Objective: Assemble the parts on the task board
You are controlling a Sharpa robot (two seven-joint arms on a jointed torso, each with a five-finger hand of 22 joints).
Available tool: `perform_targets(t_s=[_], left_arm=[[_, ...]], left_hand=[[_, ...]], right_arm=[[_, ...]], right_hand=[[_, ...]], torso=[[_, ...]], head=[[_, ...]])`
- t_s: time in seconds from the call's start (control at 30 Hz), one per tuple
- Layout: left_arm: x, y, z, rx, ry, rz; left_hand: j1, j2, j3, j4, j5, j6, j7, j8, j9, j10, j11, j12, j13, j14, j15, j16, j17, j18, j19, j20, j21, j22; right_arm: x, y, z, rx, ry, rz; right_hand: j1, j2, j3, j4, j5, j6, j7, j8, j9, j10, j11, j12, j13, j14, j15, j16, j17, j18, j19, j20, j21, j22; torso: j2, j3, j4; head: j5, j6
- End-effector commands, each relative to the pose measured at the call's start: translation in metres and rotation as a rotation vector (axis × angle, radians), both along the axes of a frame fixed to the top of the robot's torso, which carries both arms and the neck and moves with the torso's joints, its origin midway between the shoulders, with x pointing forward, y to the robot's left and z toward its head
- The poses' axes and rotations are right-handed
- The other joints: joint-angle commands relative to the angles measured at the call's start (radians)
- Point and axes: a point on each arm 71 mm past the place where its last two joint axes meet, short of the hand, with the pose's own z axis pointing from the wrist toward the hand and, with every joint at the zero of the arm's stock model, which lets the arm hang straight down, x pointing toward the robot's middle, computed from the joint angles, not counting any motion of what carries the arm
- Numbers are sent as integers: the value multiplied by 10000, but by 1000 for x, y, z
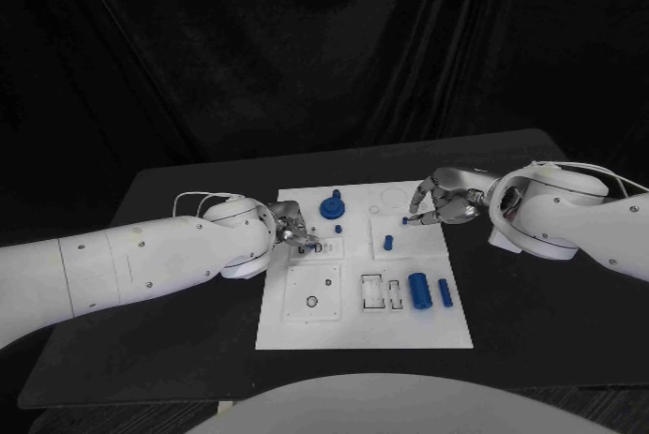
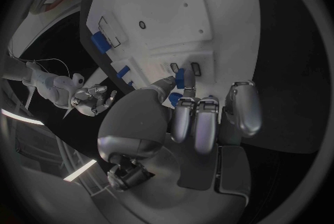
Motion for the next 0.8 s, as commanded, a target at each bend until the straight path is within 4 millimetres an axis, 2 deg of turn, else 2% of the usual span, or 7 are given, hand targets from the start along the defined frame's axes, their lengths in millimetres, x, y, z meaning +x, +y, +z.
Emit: perform_targets(t_s=[0.03,0.8], left_arm=[[-3,-3,-2,-147,-22,-218],[-7,-5,-5,-220,66,-340]], left_hand=[[-86,1,15,67,-53,94,3,44,-7,353,-83,35,1768,1051,-95,60,2627,24,90,-12,35,1394],[-93,10,22,83,-51,109,-6,43,-5,343,-90,21,1753,1028,-101,36,2593,29,80,-17,11,1387]], right_arm=[[0,-1,0,4,-68,-139],[0,-1,-2,-1,-35,-147]], right_hand=[[118,-6,-8,-44,18,-79,-23,-23,-4,825,59,-58,2304,386,77,-69,-9,85,-45,-12,-63,1515],[140,-5,4,-69,54,-81,-23,-21,-4,827,61,-57,2306,383,77,-77,-23,85,-44,-12,-67,1515]], torso=[[-1,-3,2],[11,-10,4]], head=[[16,2],[-4,2]])
